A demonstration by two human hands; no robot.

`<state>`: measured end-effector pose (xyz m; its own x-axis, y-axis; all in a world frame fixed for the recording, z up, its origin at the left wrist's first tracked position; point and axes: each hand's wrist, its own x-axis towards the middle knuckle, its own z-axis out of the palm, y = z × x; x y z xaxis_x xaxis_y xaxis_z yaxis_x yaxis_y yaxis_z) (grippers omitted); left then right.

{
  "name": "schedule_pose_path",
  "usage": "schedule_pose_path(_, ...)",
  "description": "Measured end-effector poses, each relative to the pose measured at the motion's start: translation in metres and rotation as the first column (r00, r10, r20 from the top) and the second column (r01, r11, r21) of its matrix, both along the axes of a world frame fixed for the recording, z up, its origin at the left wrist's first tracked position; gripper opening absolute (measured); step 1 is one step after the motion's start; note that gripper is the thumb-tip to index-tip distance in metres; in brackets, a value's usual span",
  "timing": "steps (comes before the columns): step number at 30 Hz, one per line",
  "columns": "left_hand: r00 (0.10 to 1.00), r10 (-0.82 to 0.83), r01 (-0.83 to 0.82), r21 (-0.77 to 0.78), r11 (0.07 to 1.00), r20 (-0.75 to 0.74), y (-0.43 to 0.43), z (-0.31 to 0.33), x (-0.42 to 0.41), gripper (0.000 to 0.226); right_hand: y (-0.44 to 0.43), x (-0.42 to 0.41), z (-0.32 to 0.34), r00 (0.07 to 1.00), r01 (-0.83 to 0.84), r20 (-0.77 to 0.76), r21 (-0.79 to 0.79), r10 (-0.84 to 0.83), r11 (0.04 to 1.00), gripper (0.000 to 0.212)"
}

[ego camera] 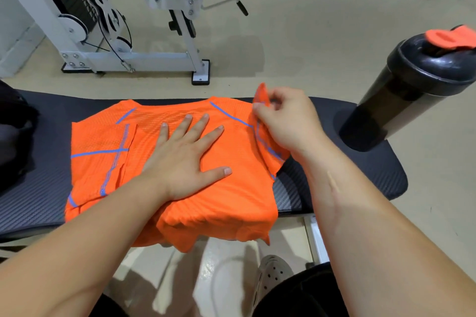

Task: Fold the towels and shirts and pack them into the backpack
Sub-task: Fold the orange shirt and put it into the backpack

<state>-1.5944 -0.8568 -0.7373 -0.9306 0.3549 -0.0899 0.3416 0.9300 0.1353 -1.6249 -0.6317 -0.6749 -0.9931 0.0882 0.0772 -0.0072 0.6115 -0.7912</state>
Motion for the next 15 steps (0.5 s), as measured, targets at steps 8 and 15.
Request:
schedule_pose_path(8,0.986,0.103,-0.058,0.302,0.952,-0.135,-0.011,0.001,0.007,0.085,-0.017,0.006,-0.005,0.964,-0.246,-0.032,0.274,0.264,0.930,0.040)
schedule_pose_path(15,0.977,0.115,-0.033,0.398,0.917,-0.182,-0.012,0.002,0.007,0.069,-0.052,0.032,-0.038,0.894,-0.445,0.295,0.661,0.337,0.604,0.074)
